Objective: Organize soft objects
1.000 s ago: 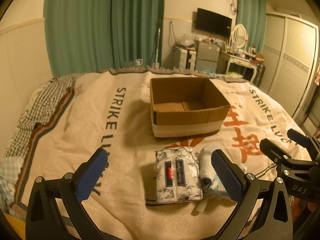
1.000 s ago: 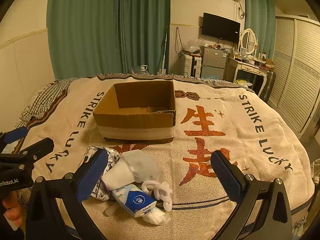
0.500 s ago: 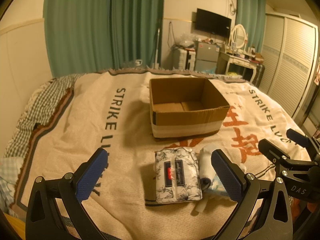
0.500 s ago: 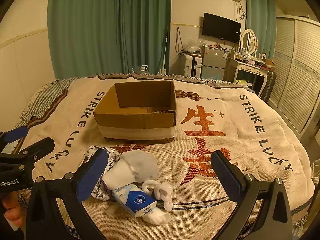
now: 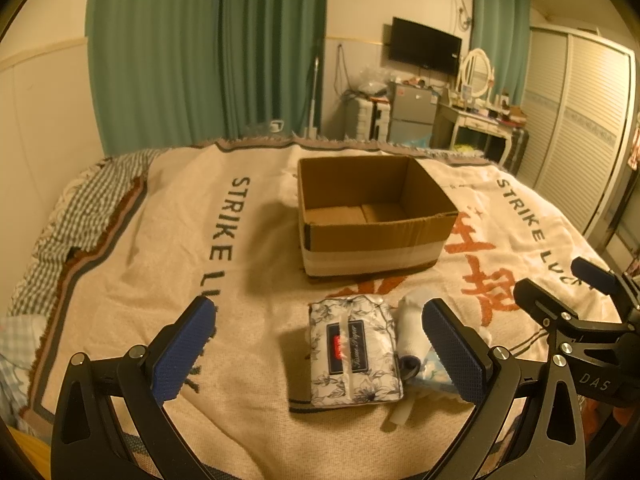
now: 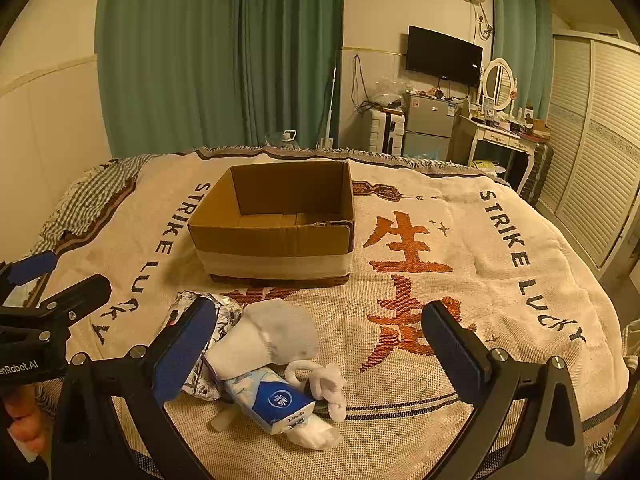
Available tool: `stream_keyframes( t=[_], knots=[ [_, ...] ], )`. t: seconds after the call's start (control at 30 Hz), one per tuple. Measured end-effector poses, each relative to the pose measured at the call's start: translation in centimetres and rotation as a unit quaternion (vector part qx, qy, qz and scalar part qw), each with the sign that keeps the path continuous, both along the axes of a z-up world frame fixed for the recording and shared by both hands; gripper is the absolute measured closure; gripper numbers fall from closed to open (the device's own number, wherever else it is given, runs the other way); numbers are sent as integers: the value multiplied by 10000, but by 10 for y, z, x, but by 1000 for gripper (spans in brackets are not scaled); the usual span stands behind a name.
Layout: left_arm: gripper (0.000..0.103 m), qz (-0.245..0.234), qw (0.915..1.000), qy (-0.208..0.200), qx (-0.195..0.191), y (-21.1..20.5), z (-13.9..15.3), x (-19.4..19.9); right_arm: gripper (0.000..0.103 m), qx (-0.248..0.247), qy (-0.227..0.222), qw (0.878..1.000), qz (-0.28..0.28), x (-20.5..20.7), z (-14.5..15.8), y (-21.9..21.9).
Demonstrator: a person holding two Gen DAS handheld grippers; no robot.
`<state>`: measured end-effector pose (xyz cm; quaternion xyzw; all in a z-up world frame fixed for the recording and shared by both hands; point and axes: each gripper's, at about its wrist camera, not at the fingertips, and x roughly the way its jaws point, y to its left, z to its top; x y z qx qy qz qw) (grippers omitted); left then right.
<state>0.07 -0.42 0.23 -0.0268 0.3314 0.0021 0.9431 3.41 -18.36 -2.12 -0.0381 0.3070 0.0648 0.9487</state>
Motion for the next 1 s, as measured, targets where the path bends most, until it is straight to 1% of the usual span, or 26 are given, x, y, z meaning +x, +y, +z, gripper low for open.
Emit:
stream_keyframes(
  t=[0.5, 0.63, 0.73, 0.83, 1.0],
  knots=[
    [0, -25, 10000, -62, 31, -8, 8, 0, 0, -3, -12, 10000, -8, 0, -4, 2],
    [0, -35, 10000, -47, 5, -6, 6, 1, 0, -12, -7, 10000, -6, -2, -3, 1],
    [0, 8, 9999, 116, -82, -2, -2, 4, 0, -55, 53, 10000, 11, -1, -3, -1],
    [0, 14, 9989, 394, -250, 0, -13, 12, 0, -168, 171, 9997, 16, 0, -10, -3],
    [0, -83, 9952, 920, -317, -4, -42, 22, 0, -199, 413, 9989, -65, 10, -25, -7]
  ],
)
